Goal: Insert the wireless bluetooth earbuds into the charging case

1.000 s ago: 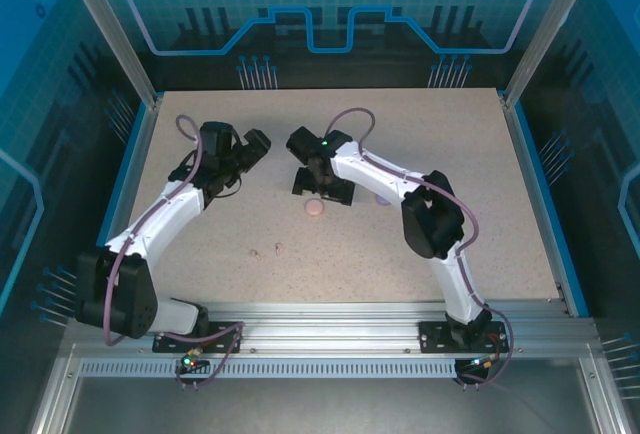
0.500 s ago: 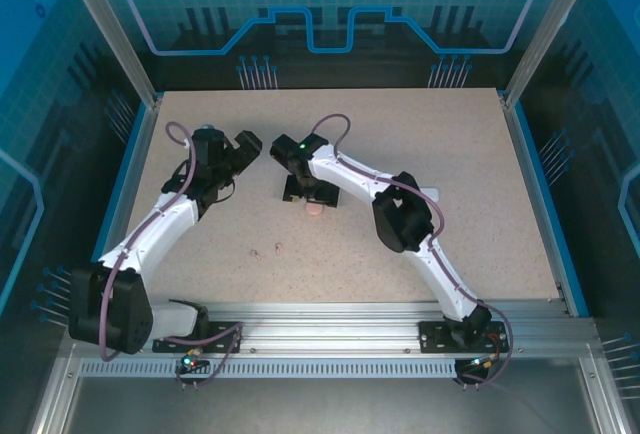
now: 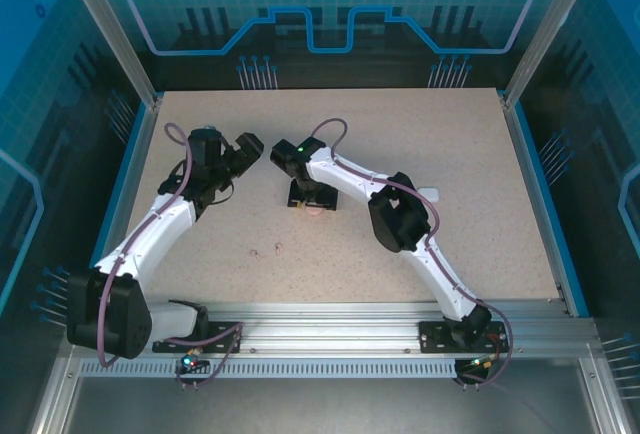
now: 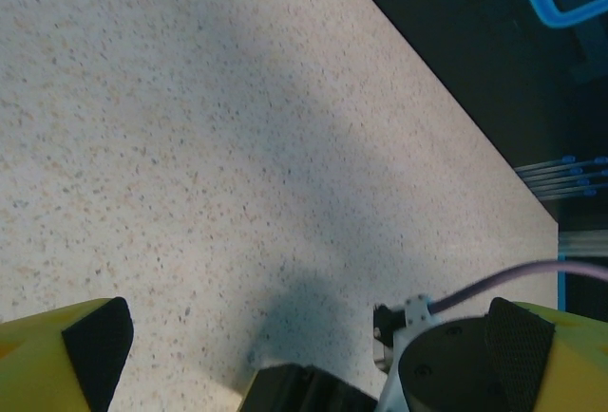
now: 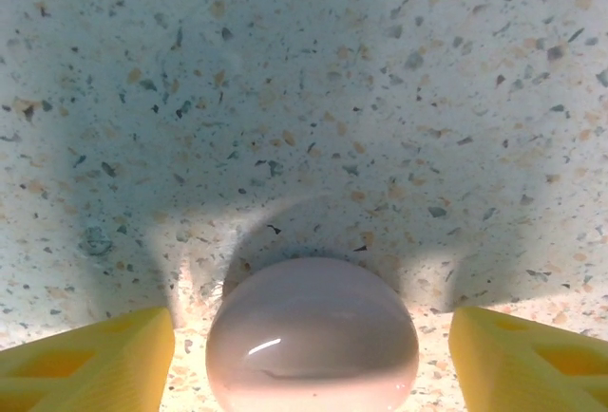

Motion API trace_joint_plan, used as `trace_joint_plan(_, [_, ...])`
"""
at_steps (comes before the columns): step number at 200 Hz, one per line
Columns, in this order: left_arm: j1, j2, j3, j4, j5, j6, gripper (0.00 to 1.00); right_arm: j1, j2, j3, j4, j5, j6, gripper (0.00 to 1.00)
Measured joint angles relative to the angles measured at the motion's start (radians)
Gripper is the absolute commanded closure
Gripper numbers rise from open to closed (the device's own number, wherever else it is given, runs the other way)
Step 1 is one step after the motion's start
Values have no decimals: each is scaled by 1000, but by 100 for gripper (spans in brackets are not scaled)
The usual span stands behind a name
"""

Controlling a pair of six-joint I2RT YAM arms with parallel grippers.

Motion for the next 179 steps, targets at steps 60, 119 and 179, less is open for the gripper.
trace_joint_plan(60, [0, 48, 82, -79, 125, 3, 1, 0, 1, -17, 27, -11, -2, 28])
trace_joint_plan(119, [0, 44, 68, -95, 173, -45, 1, -2, -14, -51, 69, -27, -5, 39])
trace_joint_plan(179, [0, 14, 58, -155, 172, -63, 1, -7, -66, -142, 140, -35, -5, 51])
